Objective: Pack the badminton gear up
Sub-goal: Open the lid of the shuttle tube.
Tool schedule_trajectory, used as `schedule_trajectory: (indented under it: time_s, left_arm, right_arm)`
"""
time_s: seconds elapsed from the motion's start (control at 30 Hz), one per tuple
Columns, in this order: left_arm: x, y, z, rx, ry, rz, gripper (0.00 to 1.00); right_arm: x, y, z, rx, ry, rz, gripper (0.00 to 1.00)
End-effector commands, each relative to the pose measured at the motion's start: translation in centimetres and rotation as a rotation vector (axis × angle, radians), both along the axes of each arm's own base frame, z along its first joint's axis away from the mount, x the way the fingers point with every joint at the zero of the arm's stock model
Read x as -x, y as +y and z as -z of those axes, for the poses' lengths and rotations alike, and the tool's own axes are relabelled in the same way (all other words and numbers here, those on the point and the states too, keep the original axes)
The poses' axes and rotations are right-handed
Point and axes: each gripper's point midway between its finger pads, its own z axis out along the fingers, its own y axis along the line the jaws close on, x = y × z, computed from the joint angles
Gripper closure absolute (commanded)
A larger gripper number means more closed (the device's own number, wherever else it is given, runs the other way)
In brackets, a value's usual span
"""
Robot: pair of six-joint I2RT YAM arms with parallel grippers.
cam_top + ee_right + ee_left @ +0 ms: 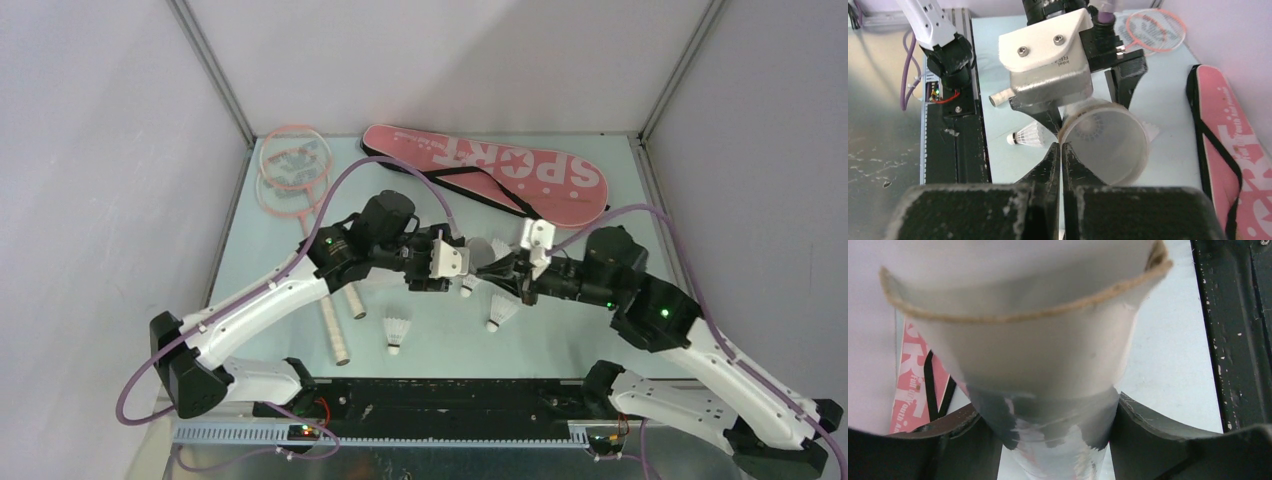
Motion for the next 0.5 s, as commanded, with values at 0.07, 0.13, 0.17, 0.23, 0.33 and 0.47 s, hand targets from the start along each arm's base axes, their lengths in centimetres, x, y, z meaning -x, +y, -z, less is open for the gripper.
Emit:
schedule_trajectory:
  time_s: [0.07,0.13,0.17,0.23,0.33,0.47]
  left_arm:
    - [-0.3,0.5,-1.5,0.056,-0.088,-0.009,0.58]
    - [-0.4,0.6,-1.4,0.056,-0.1,-0.013,0.58]
    - [-0.5,0.6,-1.4,0.055,-0.102,-0.016,0.59]
    - [-0.6,0.7,-1.5,0.058,-0.104,-0.032,0.6]
    - [-1.4,0.9,-2.3,0.095,-0.13,-0.092,0.63]
    - [-2.5,1.8,-3.3,0.16,-0.191,-0.187,0.63]
  right_arm:
    - [1.9,-2.9,-6.3,-0.213,-0.076,0.049,1.0]
    - [2.2,-3.7,-7.2,-0.251,-0.089,0.06,1.0]
    - [2.0,-4.0,-7.4,-0.266,-0.084,0.085,1.0]
    - [1.0,-5.1,-7.8,-0.292,-0.073,0.18,1.0]
    - [-1.8,-6.9,-6.9,-0.284,-0.023,0.382,1.0]
    - [-7.6,-11.5,-3.0,-0.261,0.138,0.863,1.0]
